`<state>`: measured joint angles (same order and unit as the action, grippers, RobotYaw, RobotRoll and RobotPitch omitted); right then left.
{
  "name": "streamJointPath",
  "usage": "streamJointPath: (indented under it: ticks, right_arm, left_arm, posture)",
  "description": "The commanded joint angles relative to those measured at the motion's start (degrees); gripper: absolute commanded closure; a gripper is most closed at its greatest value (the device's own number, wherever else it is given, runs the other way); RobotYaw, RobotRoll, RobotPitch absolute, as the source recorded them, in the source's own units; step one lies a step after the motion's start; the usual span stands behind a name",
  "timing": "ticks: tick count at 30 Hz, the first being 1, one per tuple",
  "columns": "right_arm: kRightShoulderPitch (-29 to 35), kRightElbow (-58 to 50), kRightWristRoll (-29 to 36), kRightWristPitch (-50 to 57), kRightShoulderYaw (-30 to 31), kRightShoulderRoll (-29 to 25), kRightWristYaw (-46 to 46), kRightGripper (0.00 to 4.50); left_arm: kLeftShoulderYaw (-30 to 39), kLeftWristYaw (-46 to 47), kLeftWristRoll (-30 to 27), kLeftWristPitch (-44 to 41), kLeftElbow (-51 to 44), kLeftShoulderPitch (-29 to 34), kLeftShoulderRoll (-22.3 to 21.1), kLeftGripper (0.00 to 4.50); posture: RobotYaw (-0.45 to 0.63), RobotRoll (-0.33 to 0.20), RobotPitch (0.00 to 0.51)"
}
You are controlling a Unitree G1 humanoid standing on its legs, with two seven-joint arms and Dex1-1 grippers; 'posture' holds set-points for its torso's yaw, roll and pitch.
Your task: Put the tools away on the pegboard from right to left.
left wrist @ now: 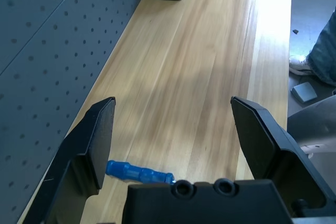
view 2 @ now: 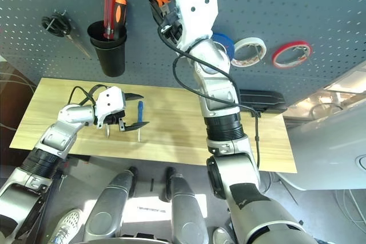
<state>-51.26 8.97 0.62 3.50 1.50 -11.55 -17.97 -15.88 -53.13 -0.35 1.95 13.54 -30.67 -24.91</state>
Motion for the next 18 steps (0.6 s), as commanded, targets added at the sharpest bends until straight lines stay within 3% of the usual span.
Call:
streamJointPath:
  ticks: [1,7,15,18]
  right_arm:
    - [-0.2,0.4,-0.5,-0.8,0.2,0.3,0.9,2.61]
    - [2.3,0.4,-0.5,1.5,0.1,0.7,2.0,2.61]
    - [4.9,-1.3,0.6,7.0,-1.5,0.8,3.9,0.02]
    - [6.9,-5.9,1.1,10.1,-2.5,-0.5,3.6,0.02]
  left_arm:
    - [0.2,0.1,0.1,-0.6,-0.6,1.4,-0.5,0.00]
    - [-0.1,0.4,0.2,-0.7,0.0,1.2,-0.2,0.00]
    - [-0.5,2.0,1.3,-1.3,1.3,0.5,0.7,0.00]
    - [-0.5,2.2,1.7,-1.1,1.8,0.2,0.7,0.00]
  posture:
    - [0.19,0.000,0.289]
    - [0.17,0.000,0.294]
    - [0.16,0.000,0.288]
    - [0.15,0.000,0.296]
